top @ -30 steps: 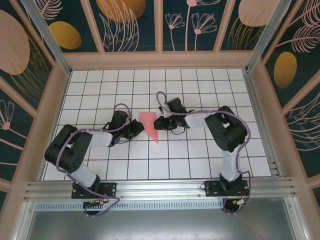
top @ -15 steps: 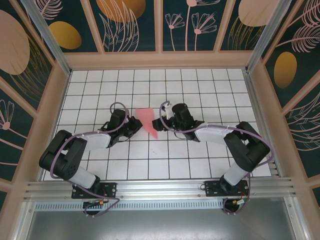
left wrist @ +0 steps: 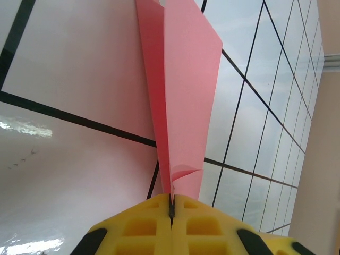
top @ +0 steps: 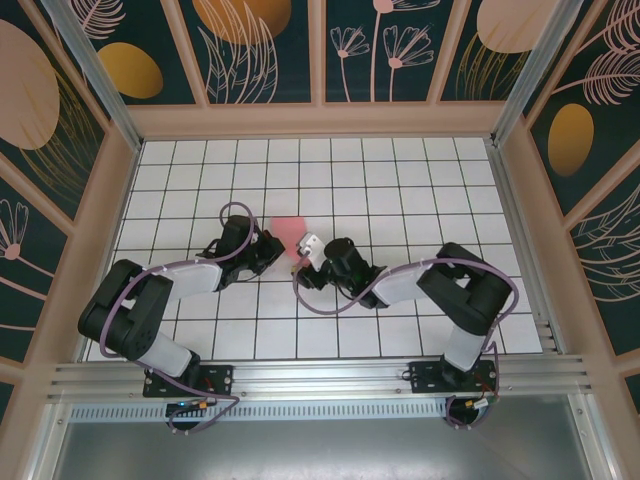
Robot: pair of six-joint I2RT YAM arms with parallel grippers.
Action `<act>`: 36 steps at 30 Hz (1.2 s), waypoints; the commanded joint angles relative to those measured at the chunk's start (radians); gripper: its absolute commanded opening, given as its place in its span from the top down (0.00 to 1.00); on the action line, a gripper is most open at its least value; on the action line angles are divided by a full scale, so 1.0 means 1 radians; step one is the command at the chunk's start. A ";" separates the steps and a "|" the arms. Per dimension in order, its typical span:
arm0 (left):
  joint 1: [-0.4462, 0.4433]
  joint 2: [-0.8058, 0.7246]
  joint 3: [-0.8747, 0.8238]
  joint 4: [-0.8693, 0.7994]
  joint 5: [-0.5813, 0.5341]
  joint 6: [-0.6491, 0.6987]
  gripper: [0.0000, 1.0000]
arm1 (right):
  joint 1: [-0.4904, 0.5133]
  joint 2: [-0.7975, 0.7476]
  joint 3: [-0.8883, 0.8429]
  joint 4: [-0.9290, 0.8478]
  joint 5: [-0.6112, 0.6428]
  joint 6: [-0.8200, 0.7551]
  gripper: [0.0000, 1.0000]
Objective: Fold a paper plane with a square sheet of paper (pick it up from the middle)
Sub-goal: Fold the wing for the fifth time at the center of the table.
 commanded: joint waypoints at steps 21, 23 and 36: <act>-0.007 -0.020 0.022 -0.032 0.004 -0.011 1.00 | 0.043 0.187 0.135 0.105 0.145 -0.115 0.73; -0.007 -0.018 0.023 -0.033 0.006 -0.011 1.00 | 0.043 0.189 0.138 0.104 0.139 -0.113 0.76; 0.006 -0.092 0.035 -0.101 -0.076 0.029 0.64 | -0.010 0.152 0.125 0.022 -0.076 0.057 0.97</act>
